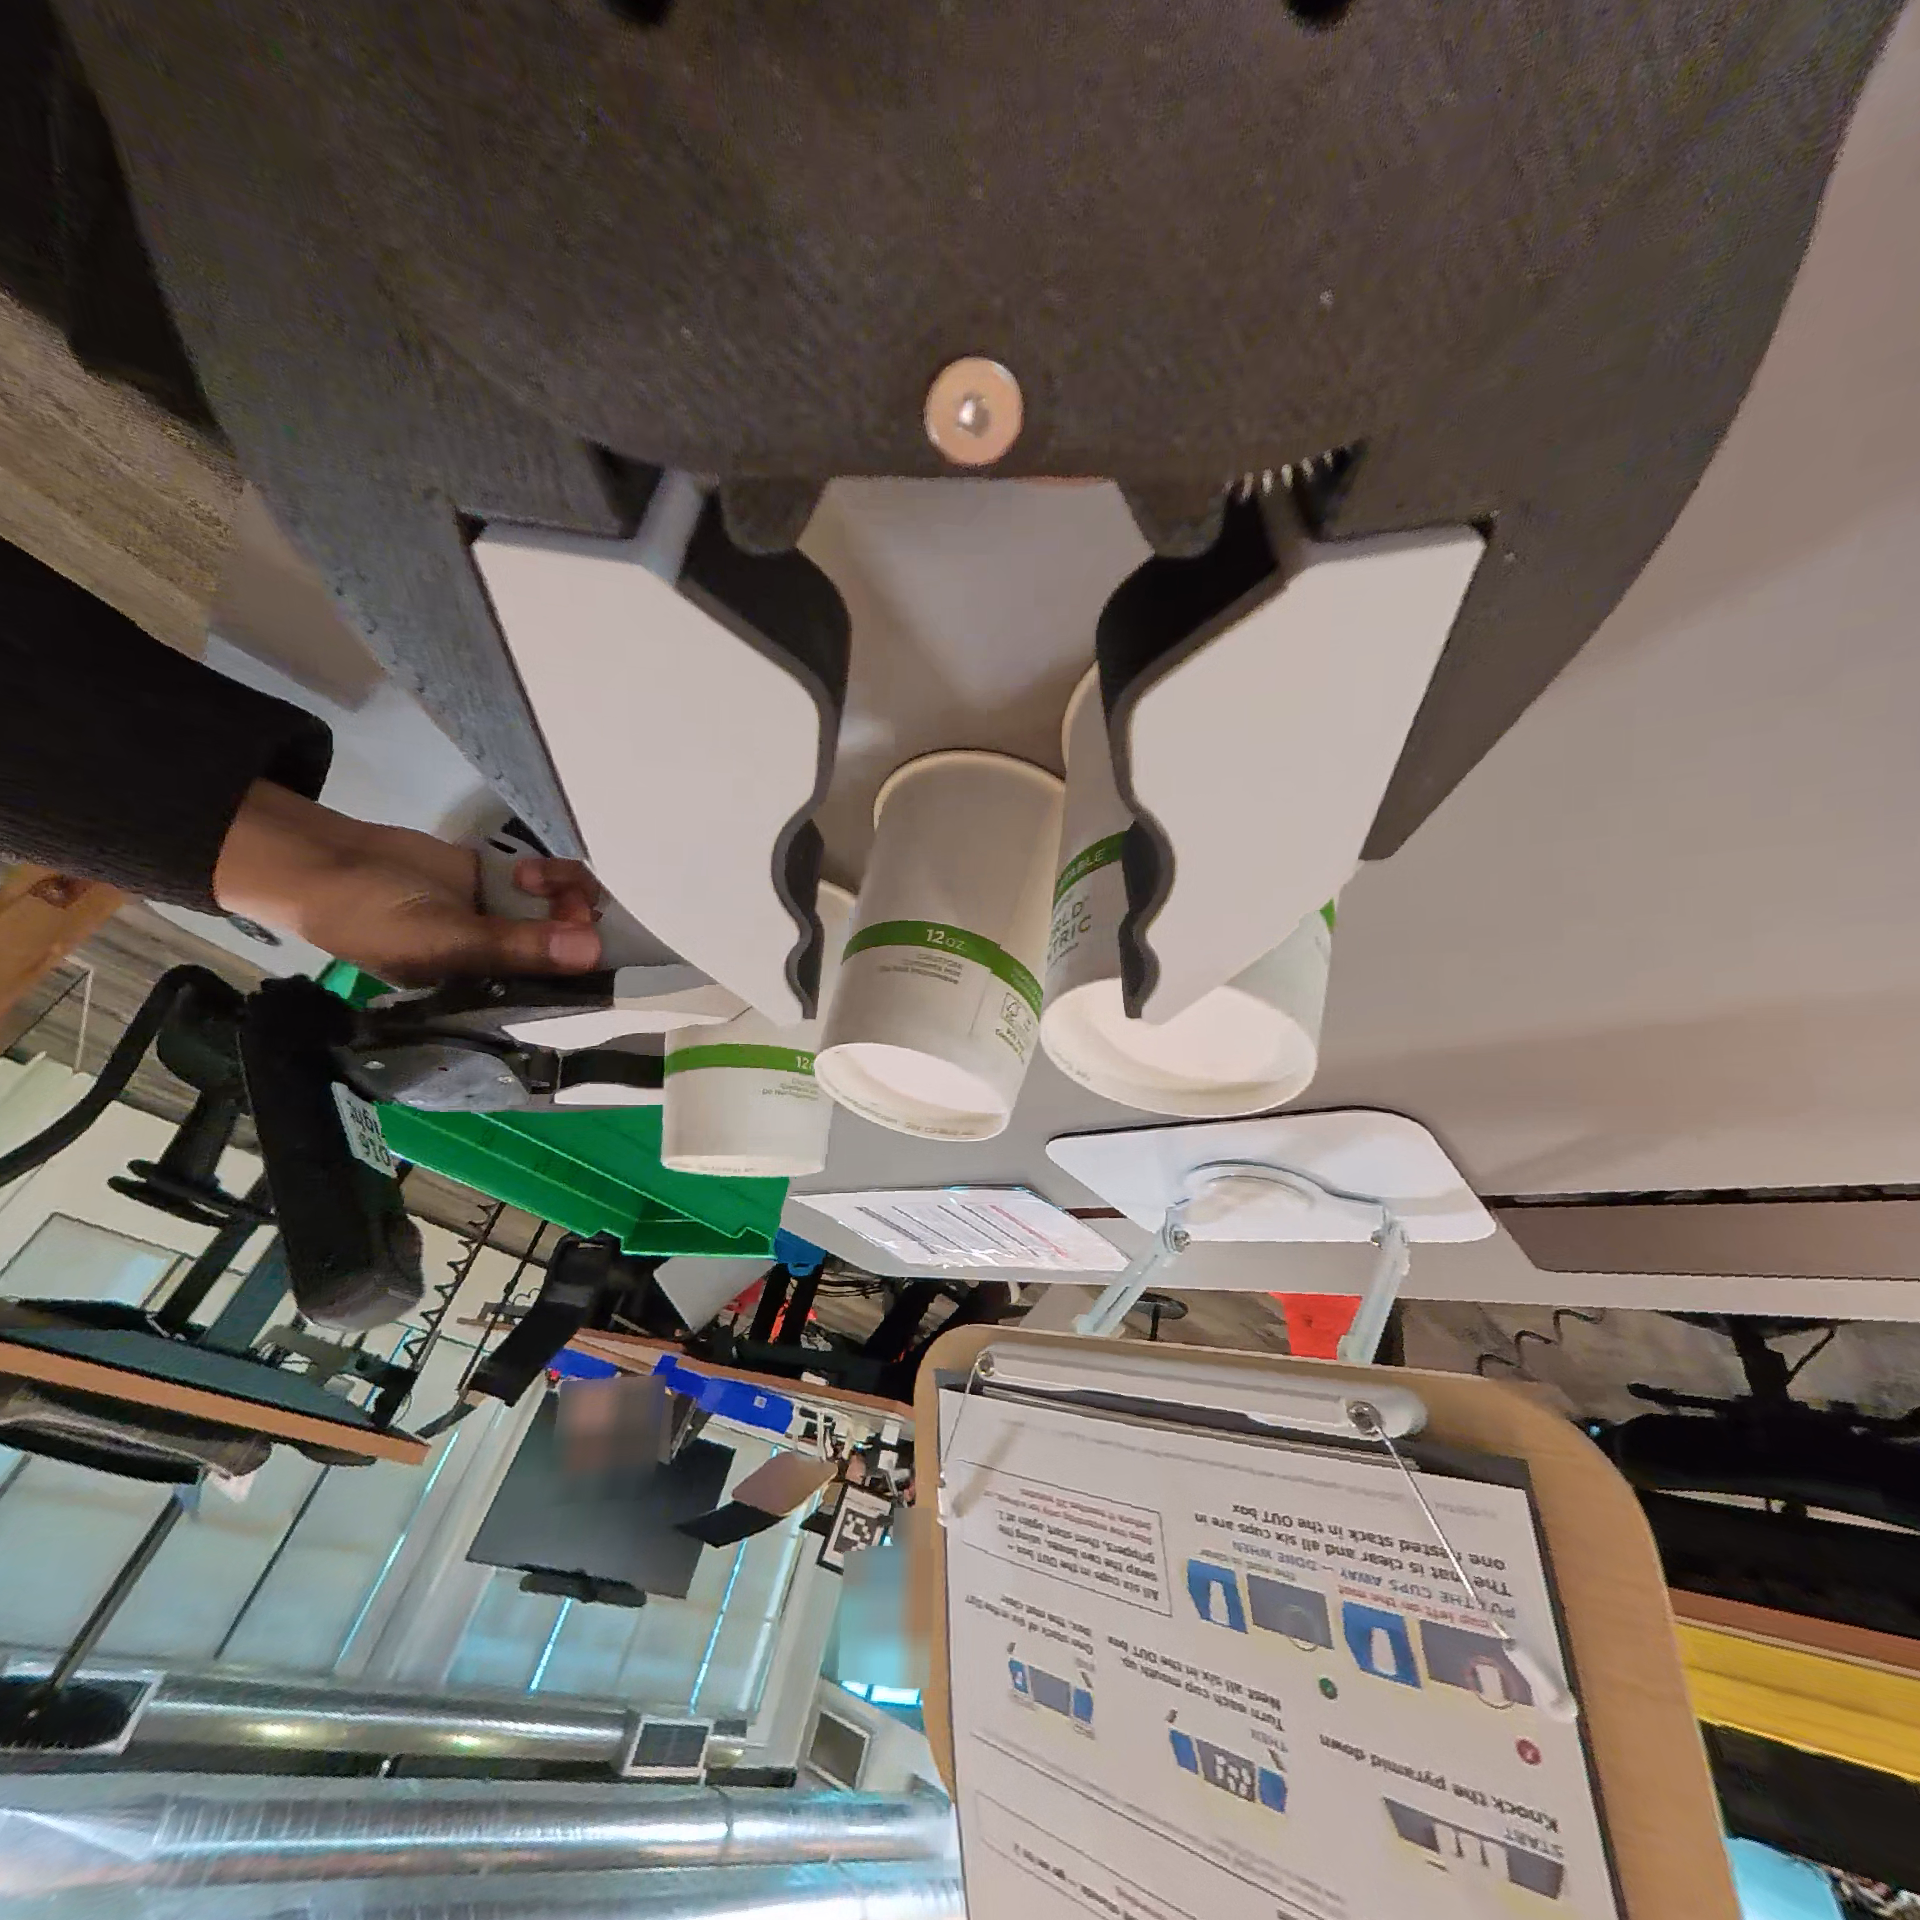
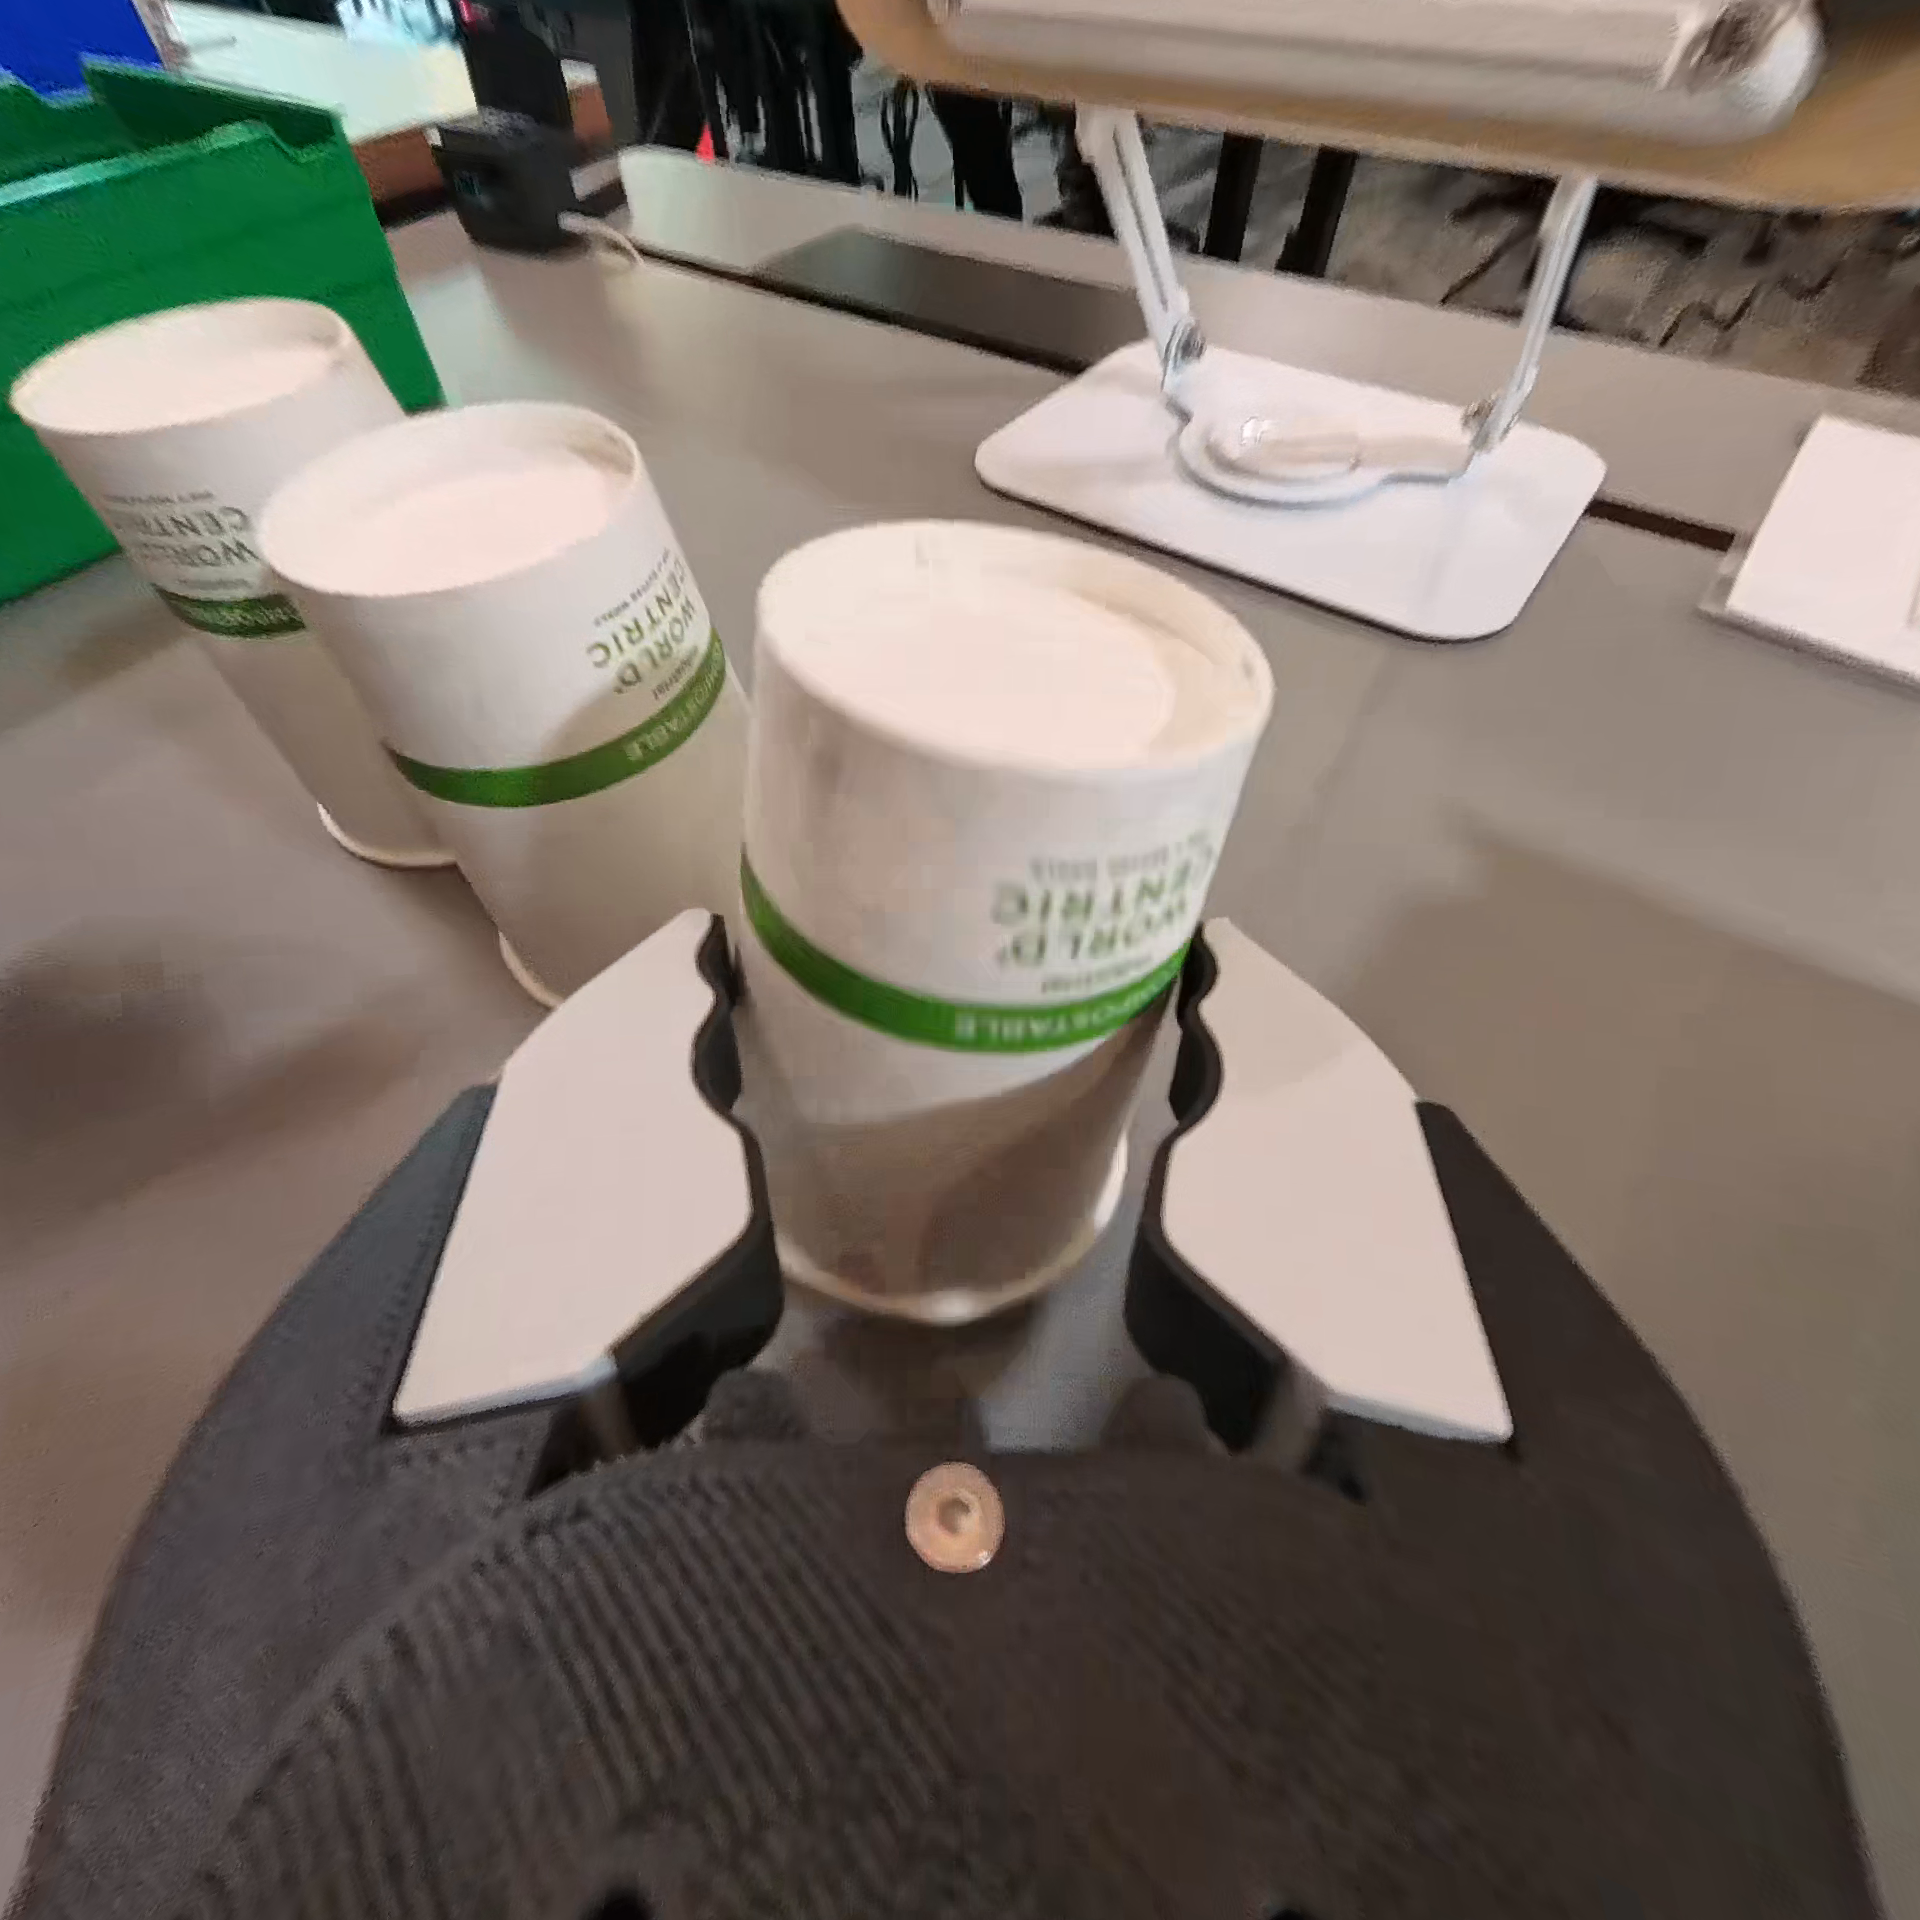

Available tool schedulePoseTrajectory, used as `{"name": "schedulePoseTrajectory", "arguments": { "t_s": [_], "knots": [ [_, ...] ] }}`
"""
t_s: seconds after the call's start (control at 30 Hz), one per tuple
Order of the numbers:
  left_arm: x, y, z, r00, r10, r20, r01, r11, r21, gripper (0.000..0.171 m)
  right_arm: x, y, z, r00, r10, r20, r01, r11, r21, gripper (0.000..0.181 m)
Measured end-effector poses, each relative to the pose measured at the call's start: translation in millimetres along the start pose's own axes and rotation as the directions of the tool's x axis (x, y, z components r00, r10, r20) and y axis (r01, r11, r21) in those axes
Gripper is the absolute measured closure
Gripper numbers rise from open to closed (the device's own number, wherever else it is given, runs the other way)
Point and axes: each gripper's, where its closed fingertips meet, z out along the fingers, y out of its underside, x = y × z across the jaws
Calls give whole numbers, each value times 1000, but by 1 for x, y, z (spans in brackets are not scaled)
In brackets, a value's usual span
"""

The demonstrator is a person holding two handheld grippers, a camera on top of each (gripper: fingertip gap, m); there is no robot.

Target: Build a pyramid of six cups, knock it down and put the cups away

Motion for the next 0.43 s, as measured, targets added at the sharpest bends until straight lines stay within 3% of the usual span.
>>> {"name": "schedulePoseTrajectory", "arguments": {
  "t_s": [0.13,0.43],
  "knots": [
    [-3,-1,-2,999,31,18,-31,1000,1,116,-3,17,5,1000,-24,6,24,992,-121,93],
    [-8,0,-2,999,35,31,-35,999,-5,117,-2,30,-5,987,-159,-41,149,973,-178,100]
  ]
}}
